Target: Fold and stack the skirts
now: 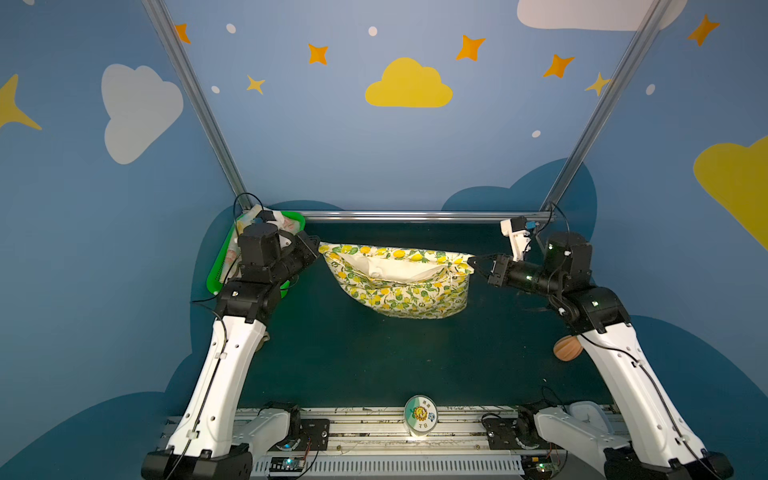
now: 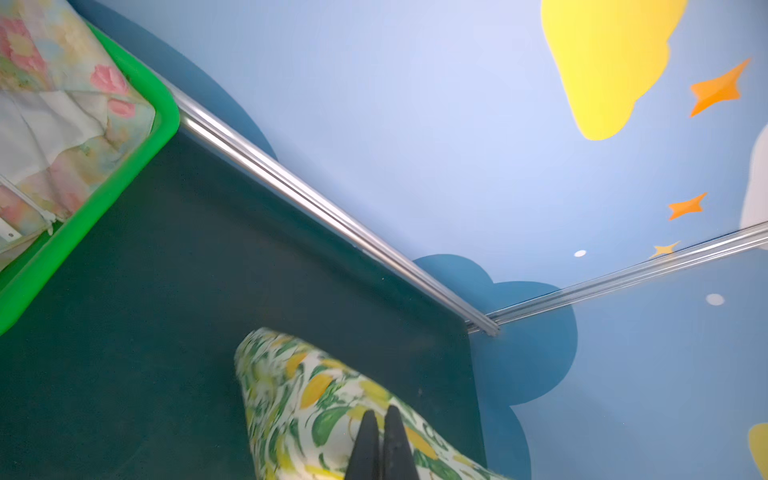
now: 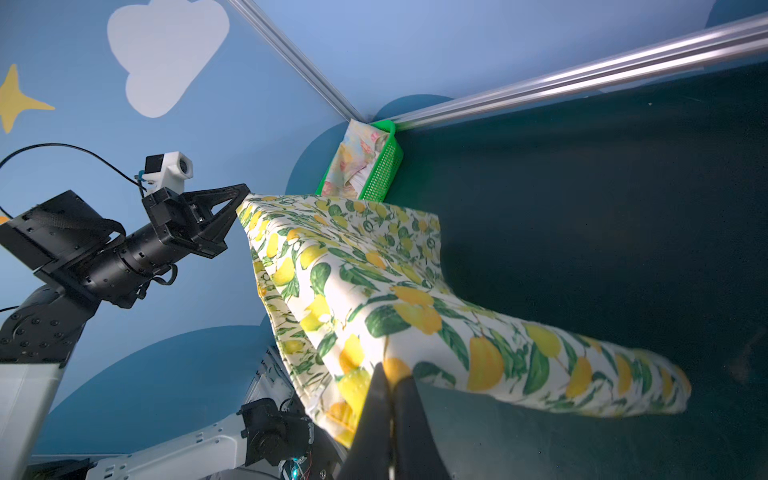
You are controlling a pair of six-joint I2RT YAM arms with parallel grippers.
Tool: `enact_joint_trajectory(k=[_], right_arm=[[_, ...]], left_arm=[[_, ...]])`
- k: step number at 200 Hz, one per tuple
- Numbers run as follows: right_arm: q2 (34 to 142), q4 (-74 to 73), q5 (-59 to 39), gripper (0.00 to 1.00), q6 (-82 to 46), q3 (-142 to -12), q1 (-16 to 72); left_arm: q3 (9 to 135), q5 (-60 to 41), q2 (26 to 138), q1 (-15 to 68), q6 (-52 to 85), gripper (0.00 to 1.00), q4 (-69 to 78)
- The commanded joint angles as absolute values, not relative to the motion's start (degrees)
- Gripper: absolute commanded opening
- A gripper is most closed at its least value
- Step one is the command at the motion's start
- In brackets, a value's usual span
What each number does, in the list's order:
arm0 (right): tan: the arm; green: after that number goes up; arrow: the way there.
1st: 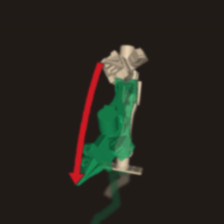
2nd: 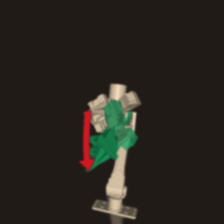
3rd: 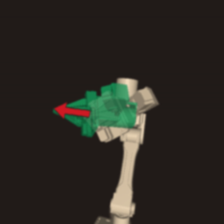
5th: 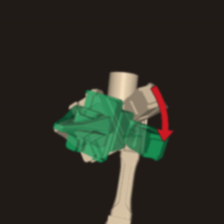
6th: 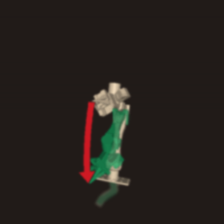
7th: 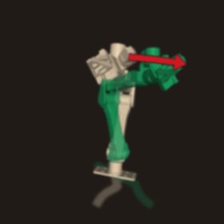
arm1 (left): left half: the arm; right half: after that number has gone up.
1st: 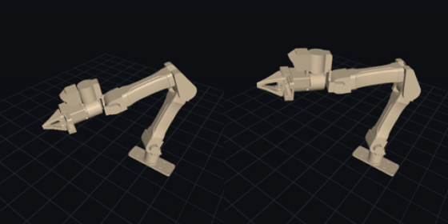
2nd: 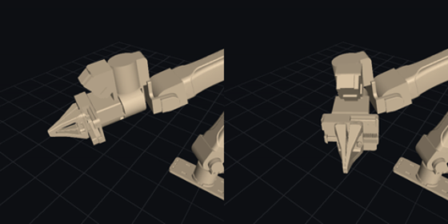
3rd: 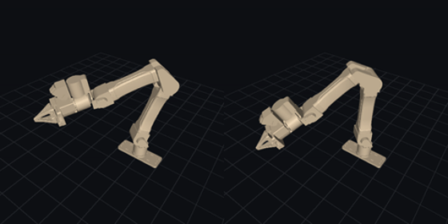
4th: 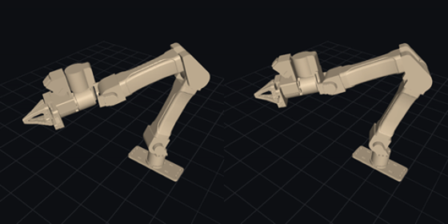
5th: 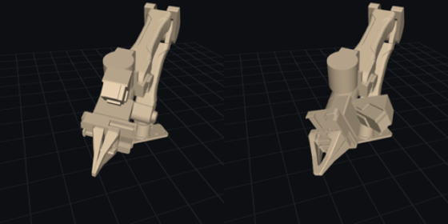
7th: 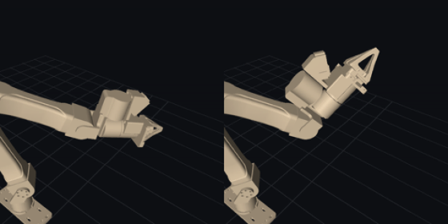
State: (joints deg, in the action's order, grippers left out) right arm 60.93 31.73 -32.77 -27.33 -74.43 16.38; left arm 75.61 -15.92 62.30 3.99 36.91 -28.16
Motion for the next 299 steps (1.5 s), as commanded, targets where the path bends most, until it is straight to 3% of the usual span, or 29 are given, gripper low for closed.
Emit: enact_joint_trajectory(k=[1,44,86,111,132,170,192,203,210,219,234,253,299], right_arm=[[64.7,34.1,-28.7,0.0,-25.7,-75.9,12.0],[77.1,28.6,-29.7,0.0,-26.7,-84.6,9.5],[95.0,33.6,-33.4,0.0,-25.4,-109.2,6.6],[96.1,35.4,-34.3,0.0,-23.5,-114.0,6.2],[92.0,31.9,-35.2,0.0,-22.1,-102.8,6.9],[82.6,22.8,-31.0,0.0,-22.3,-70.2,10.3],[80.1,15.4,-29.3,0.0,-25.2,-54.5,11.4],[79.9,13.6,-28.3,0.08,-27.1,-49.5,11.5],[79.9,13.4,-28.0,0.2,-27.5,-47.4,11.6],[79.9,14.6,-27.1,0.41,-27.7,-46.2,11.6],[80.1,18.6,-24.9,0.51,-27.4,-46.6,12.1],[80.9,25.2,-22.3,0.57,-26.7,-49.2,13.9],[84.8,30.9,-24.1,0.58,-25.7,-50.6,14.4]], left_arm=[[79.0,-7.5,63.4,-0.8,35.7,0.04,-31.6],[94.0,-9.3,75.1,-1.9,34.6,0.04,-32.7],[118.6,-12.7,95.9,-4.6,35.4,0.04,-35.0],[125.0,-18.7,99.2,-4.9,35.9,0.04,-34.0],[114.1,-19.6,94.5,-4.5,36.0,0.04,-31.7],[68.8,-18.1,75.5,-2.0,41.7,0.04,-16.2],[49.6,-14.6,69.3,1.1,44.4,0.04,-12.7],[43.3,-14.6,68.6,2.0,46.1,0.18,-12.4],[40.3,-15.1,68.5,2.4,46.8,0.31,-12.5],[37.6,-15.6,68.3,3.3,47.0,0.38,-12.8],[35.6,-15.1,67.8,5.1,47.0,0.58,-15.3],[35.1,-14.3,67.4,7.4,47.4,0.61,-17.8],[37.2,-16.0,73.8,14.7,47.3,0.6,-20.1]])
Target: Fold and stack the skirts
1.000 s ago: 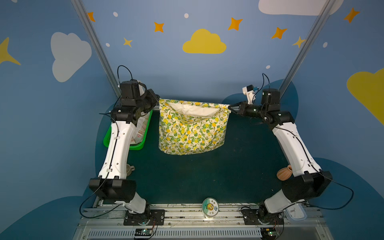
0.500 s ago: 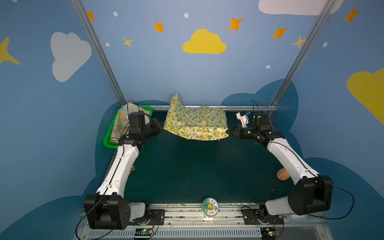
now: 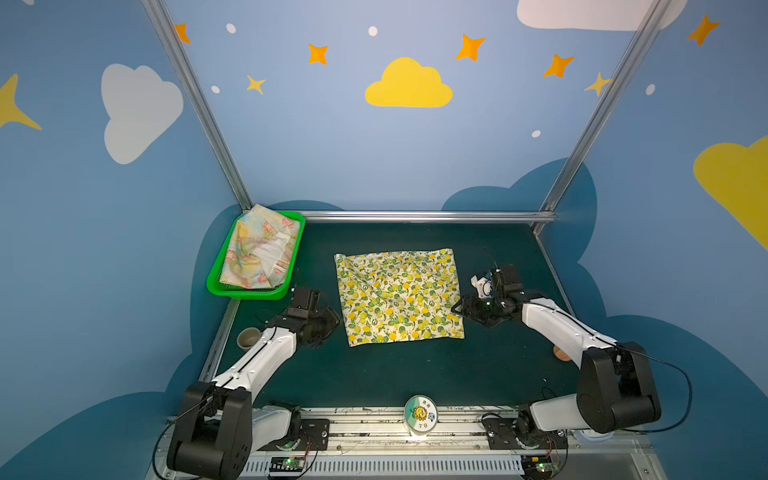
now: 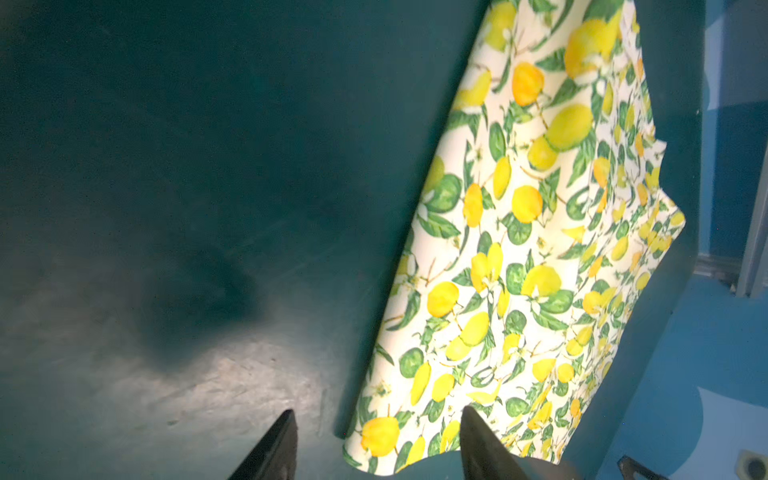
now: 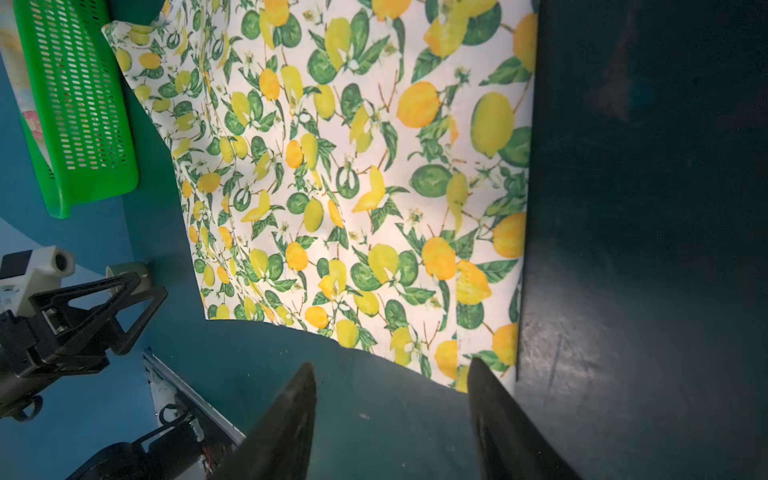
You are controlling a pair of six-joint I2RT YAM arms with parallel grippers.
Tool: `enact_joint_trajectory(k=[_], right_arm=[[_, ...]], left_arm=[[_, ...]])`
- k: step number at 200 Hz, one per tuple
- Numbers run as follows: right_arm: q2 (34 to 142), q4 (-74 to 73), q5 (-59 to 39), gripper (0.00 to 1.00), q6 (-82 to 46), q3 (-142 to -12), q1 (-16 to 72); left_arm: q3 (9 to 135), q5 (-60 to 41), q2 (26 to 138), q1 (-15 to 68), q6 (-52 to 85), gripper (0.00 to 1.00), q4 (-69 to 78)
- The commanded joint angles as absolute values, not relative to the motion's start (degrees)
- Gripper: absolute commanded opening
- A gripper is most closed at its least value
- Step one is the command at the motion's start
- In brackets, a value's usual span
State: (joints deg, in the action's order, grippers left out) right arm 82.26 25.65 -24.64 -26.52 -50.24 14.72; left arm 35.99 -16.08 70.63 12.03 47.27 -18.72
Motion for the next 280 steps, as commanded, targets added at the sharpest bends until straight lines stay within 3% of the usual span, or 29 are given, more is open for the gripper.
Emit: enact_joint_trajectory(k=[1,83,136,158,166,181,212,252,280], right_arm=[[84.9,30.9,-24.1,0.58,-25.7,-50.6,14.3],[91.5,26.8,-28.6,0.54,-27.1,-47.0,10.7],[94.1,24.1,-29.4,0.53,-28.2,-45.0,10.4],[95.7,21.5,-31.8,0.46,-29.3,-44.5,10.4],[96.4,20.2,-33.4,0.38,-30.0,-44.5,10.5],[97.4,18.3,-36.3,0.0,-31.7,-45.4,10.6],[93.9,22.9,-39.2,0.0,-33.4,-57.6,10.3],[87.9,35.1,-37.9,0.0,-32.7,-85.1,6.9],[79.7,33.5,-37.3,0.0,-31.9,-86.1,6.1]], left_arm=[[37.2,-16.0,73.9,14.8,47.3,0.6,-20.0],[39.1,-15.9,84.9,20.3,45.7,0.56,-18.6],[39.6,-16.0,88.9,22.0,46.2,0.25,-16.0],[39.4,-15.7,88.5,22.2,46.8,0.04,-15.0],[39.5,-15.7,88.1,22.2,46.9,0.04,-14.9],[40.7,-15.3,87.1,22.1,47.2,0.04,-15.6],[52.8,-13.4,83.2,18.8,46.4,0.04,-21.6],[81.1,-14.3,81.8,9.5,41.3,0.04,-28.9],[86.5,-12.5,77.4,5.5,41.1,0.04,-31.5]])
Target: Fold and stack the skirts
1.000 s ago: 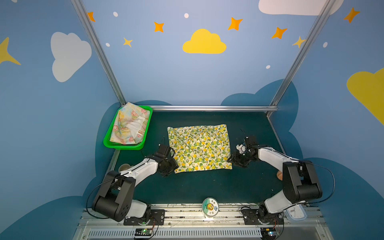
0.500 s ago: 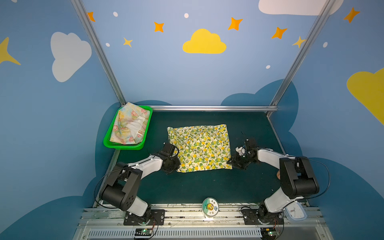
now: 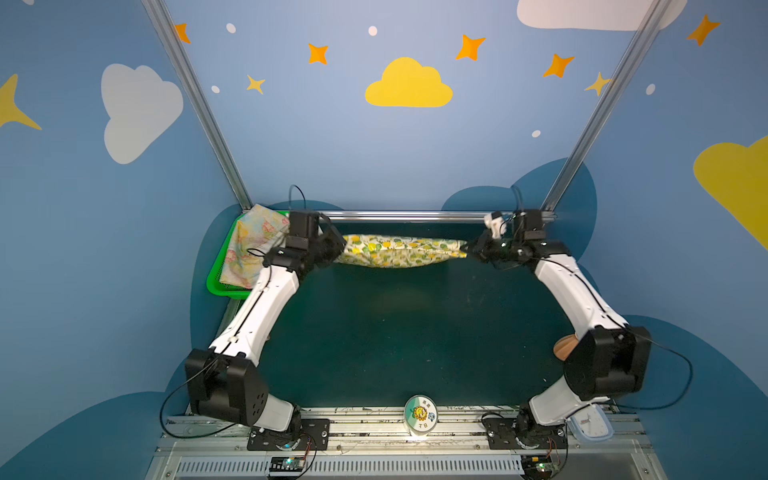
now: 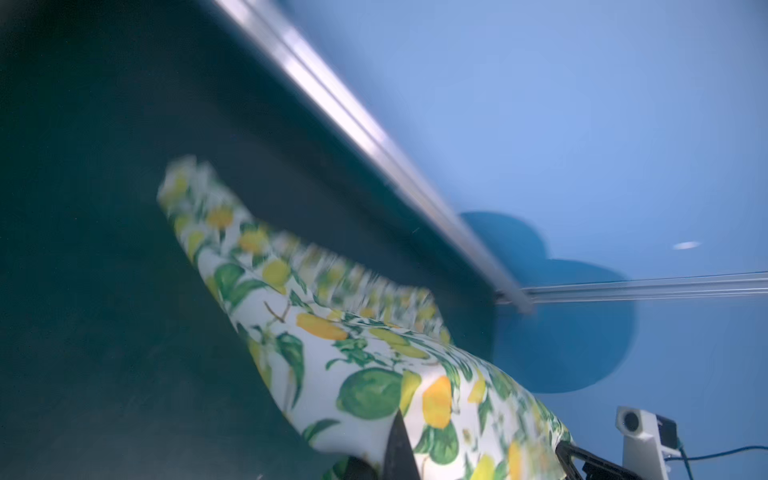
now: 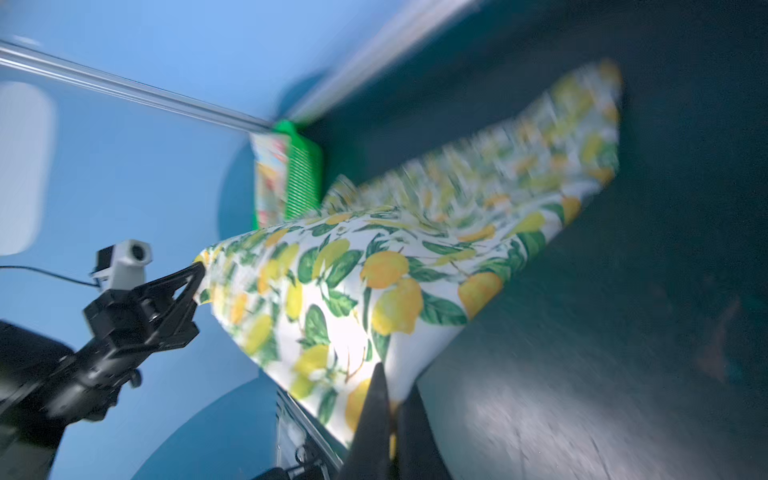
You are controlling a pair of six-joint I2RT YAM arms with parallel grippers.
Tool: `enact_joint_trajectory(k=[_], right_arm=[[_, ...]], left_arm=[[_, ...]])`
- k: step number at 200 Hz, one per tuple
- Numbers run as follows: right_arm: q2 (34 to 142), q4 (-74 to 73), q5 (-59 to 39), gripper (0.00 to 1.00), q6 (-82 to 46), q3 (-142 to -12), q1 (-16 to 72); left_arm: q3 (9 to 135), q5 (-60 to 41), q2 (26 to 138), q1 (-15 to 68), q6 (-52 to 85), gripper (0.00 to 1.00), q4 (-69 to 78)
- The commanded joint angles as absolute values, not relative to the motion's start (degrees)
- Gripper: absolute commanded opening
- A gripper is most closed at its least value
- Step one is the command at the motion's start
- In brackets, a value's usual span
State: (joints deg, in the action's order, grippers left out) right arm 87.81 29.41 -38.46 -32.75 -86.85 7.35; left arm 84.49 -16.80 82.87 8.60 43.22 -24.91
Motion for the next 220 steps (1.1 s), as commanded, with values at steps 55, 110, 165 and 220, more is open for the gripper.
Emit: enact_joint_trajectory(k=[55,110,165,220], right_arm=[[61.6,33.3,-37.0,0.0,-31.7,-69.7,5.9],[75.8,25.6,-40.8,0.0,-34.0,-83.1,5.5],[97.1,25.8,-42.9,0.0,-33.0,-107.0,4.3],[97.4,28.4,-43.8,0.0,-27.5,-106.2,4.2]], left_arm=[[75.9,-13.1,60.3,3.3,42.8,0.04,-38.1],[87.8,-20.2,74.2,1.6,43.1,0.04,-31.4],[115.0,-26.5,99.2,0.2,43.1,0.04,-32.3],[113.8,-29.5,99.9,0.8,42.2,0.04,-30.3]])
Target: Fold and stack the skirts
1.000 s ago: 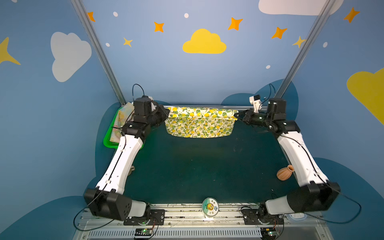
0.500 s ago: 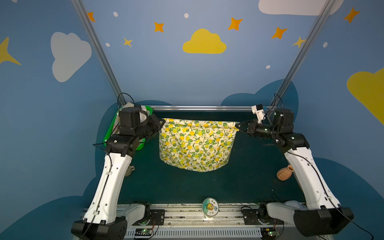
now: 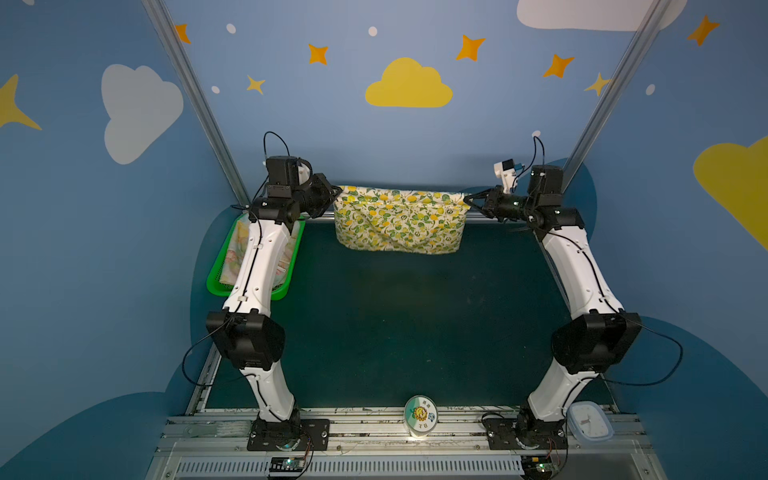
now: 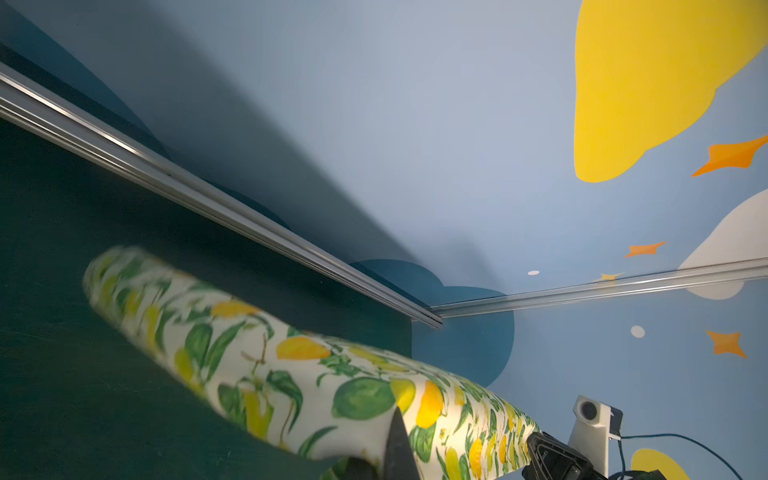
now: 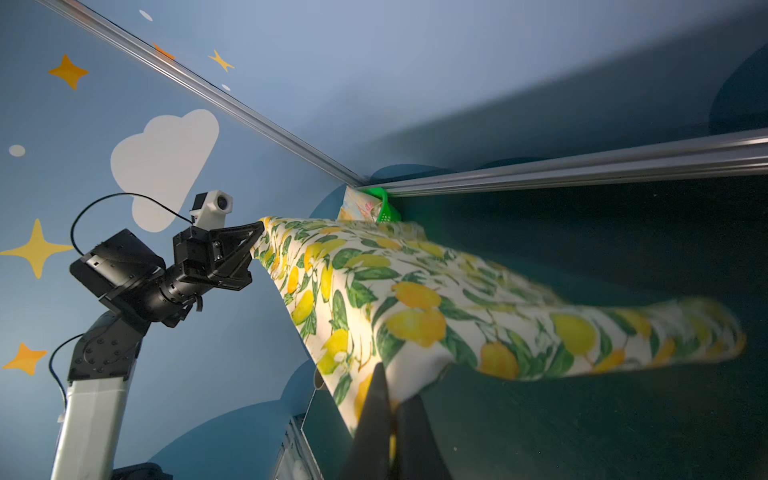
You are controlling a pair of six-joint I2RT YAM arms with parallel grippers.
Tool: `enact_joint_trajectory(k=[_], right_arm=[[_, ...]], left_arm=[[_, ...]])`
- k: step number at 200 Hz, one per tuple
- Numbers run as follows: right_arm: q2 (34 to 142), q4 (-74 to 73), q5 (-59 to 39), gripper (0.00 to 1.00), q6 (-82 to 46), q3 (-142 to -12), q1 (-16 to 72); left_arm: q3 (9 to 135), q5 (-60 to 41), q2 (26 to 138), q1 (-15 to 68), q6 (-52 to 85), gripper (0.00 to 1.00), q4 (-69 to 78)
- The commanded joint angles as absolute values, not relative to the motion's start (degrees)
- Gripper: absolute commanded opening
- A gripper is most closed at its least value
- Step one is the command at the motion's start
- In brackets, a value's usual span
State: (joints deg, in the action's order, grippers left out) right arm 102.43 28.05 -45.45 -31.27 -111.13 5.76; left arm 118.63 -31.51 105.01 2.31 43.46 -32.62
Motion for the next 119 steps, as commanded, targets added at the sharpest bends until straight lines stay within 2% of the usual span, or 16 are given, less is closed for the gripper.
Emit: enact_joint_trajectory(k=[1,45,73,95,119], right_arm=[[97.2,28.1,-43.7,0.0,-27.5,-105.5,4.3],[88.1,20.3,-40.0,0.0,-26.2,-73.9,6.2],[87.8,15.1,-39.5,0.0,-27.4,-57.9,6.3],[89.7,18.3,-38.0,0.0,-25.8,-53.9,6.3],[94.3,28.0,-37.6,0.0,-22.9,-57.8,6.0]], left_arm=[[113.1,-29.4,99.7,0.8,42.2,0.04,-30.1],[69.7,-26.5,83.8,3.3,46.6,0.04,-13.8],[46.5,-21.9,81.1,6.6,51.6,0.04,-5.8],[37.4,-21.6,83.0,9.3,54.6,0.04,-1.1],[37.6,-20.0,83.8,12.5,51.9,0.04,-5.6]])
